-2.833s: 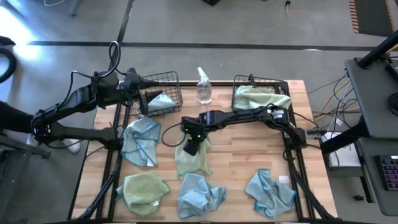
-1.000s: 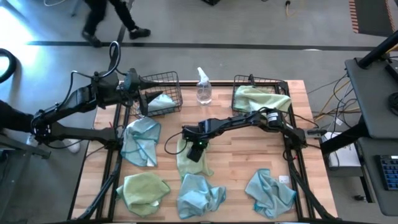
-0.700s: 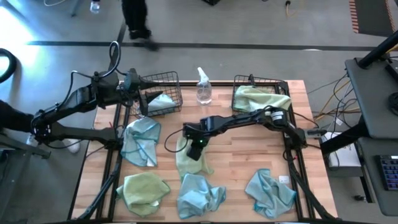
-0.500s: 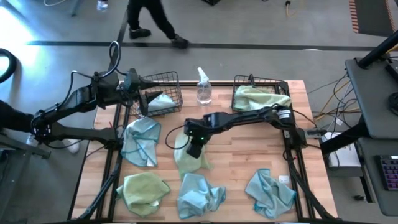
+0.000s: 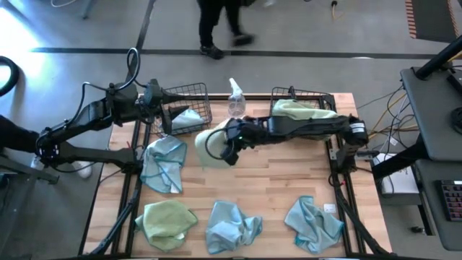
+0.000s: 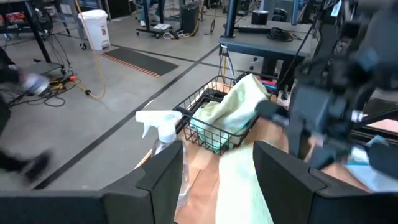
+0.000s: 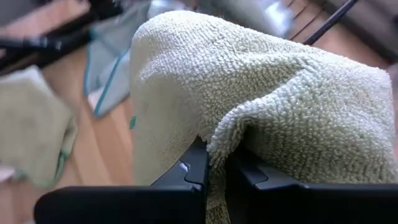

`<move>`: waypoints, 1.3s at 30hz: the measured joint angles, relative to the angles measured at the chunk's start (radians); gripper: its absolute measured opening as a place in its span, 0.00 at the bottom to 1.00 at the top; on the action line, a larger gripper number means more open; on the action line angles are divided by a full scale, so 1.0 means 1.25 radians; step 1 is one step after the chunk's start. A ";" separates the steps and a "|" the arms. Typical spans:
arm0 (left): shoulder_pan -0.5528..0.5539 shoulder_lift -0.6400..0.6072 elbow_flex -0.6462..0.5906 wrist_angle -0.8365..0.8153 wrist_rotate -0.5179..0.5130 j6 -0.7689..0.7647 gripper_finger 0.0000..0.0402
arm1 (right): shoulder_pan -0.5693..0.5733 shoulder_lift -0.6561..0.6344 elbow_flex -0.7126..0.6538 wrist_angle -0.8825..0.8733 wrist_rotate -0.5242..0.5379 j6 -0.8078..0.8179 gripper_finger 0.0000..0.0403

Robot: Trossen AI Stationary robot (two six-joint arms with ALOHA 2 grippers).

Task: Sort microfiber towel by color & place in baskets
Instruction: Put the green microfiber cloth into the right wire basket

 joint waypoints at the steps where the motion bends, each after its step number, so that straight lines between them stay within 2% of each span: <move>1: 0.000 0.000 0.000 0.000 0.000 0.003 0.45 | 0.000 -0.010 0.000 0.000 0.020 -0.001 0.06; 5: 0.000 0.000 0.000 0.000 0.000 0.007 0.45 | 0.000 -0.047 0.000 -0.029 0.115 -0.017 0.06; 10: 0.000 0.000 0.000 0.001 0.000 0.011 0.45 | -0.010 -0.086 0.000 -0.152 0.265 -0.004 0.06; 19: 0.000 0.000 0.000 0.005 0.000 0.013 0.45 | -0.074 -0.123 0.000 -0.397 0.412 0.097 0.06; 25: 0.000 0.000 0.000 0.018 -0.001 0.013 0.45 | -0.142 -0.130 0.001 -0.517 0.450 0.126 0.06; 33: 0.000 0.000 0.000 0.029 -0.003 0.029 0.45 | -0.249 -0.132 0.001 -0.671 0.452 0.137 0.06; 39: 0.000 0.000 0.000 0.030 -0.036 0.031 0.45 | -0.302 -0.147 -0.002 -0.674 0.426 0.129 0.06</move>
